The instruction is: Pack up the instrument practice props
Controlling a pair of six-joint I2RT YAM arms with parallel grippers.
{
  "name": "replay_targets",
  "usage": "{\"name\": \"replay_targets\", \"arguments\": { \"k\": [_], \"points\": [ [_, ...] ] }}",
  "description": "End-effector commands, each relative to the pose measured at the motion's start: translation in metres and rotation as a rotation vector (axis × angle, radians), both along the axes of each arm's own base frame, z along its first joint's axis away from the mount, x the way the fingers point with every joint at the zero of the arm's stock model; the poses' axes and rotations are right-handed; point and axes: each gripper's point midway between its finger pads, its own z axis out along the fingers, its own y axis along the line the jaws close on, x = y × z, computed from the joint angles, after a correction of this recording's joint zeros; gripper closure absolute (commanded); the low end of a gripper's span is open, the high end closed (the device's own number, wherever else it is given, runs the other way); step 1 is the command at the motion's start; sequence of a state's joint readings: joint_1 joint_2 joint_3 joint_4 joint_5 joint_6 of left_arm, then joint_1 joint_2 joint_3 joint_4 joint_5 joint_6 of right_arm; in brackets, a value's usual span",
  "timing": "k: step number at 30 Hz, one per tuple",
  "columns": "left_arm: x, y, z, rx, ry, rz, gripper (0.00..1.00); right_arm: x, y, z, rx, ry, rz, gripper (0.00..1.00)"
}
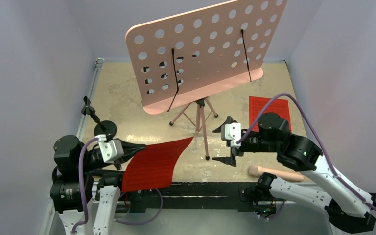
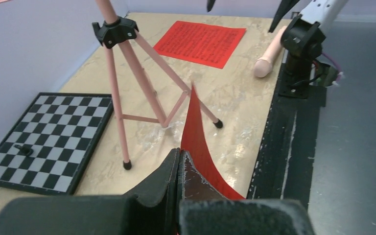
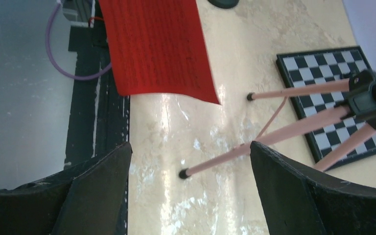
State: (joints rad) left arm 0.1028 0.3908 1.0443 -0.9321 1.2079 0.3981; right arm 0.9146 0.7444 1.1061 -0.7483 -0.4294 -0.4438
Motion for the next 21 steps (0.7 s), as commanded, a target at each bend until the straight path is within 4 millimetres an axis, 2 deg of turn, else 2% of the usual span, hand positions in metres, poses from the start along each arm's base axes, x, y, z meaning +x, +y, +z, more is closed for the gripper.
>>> {"name": "replay_targets", "arguments": {
  "k": [1,4,9,12,15,17,21],
  "points": [
    [-0.019,-0.009,0.009,-0.069,0.09,-0.055,1.0,0.0,0.029,0.034,0.133,-0.01,0.074,0.08],
    [-0.019,-0.009,0.008,-0.099,0.116,-0.045,1.0,0.004,0.049,0.033,0.143,0.008,0.114,0.17],
    [-0.019,-0.008,-0.012,-0.119,0.137,-0.01,1.0,0.014,0.076,0.028,0.155,-0.031,0.151,0.19],
    [-0.021,-0.008,-0.014,-0.125,0.147,0.004,1.0,0.014,0.087,0.028,0.16,-0.023,0.175,0.22],
    [-0.018,-0.006,-0.013,-0.131,0.144,0.035,1.0,0.003,0.094,0.021,0.139,-0.004,0.24,0.27],
    [-0.016,-0.005,-0.011,-0.134,0.136,0.049,1.0,-0.013,0.094,0.012,0.116,0.003,0.32,0.31],
    [-0.016,-0.005,-0.01,-0.136,0.12,0.053,1.0,-0.022,0.098,-0.003,0.095,-0.001,0.342,0.31]
  ]
}}
